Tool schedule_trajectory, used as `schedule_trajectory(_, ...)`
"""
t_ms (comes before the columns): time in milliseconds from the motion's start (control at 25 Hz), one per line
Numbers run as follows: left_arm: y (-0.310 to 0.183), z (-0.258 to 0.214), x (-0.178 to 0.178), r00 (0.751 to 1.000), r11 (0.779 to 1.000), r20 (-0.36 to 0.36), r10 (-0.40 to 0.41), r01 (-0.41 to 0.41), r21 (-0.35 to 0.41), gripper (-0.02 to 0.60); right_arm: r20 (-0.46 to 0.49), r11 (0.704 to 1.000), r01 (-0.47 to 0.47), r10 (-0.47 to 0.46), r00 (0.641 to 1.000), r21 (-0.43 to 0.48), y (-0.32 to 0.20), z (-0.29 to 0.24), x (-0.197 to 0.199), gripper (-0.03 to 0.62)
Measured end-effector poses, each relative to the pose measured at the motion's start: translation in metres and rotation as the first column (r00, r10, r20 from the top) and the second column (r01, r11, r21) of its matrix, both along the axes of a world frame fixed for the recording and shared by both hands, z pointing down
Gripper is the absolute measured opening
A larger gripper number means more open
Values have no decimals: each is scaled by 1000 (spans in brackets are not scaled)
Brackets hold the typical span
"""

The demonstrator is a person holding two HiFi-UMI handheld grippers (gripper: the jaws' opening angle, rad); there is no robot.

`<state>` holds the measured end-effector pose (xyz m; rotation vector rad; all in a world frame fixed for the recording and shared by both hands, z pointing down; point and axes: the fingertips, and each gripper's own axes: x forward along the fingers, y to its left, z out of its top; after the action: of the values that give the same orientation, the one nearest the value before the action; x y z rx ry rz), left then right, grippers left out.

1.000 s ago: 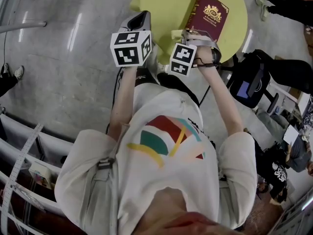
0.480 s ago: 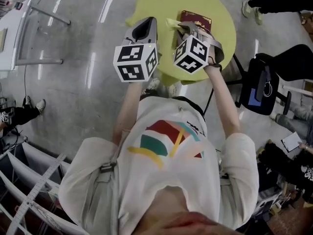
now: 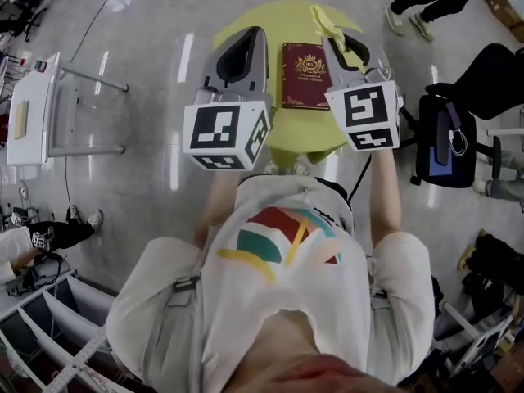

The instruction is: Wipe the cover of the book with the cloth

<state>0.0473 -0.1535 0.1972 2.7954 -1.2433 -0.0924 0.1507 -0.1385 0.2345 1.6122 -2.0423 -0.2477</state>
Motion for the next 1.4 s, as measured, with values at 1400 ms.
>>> schedule_trajectory(1400,25,-29,40,997,972,78,-25,6,236,15,393,951,-202,99,914,232,90,-7,67,29)
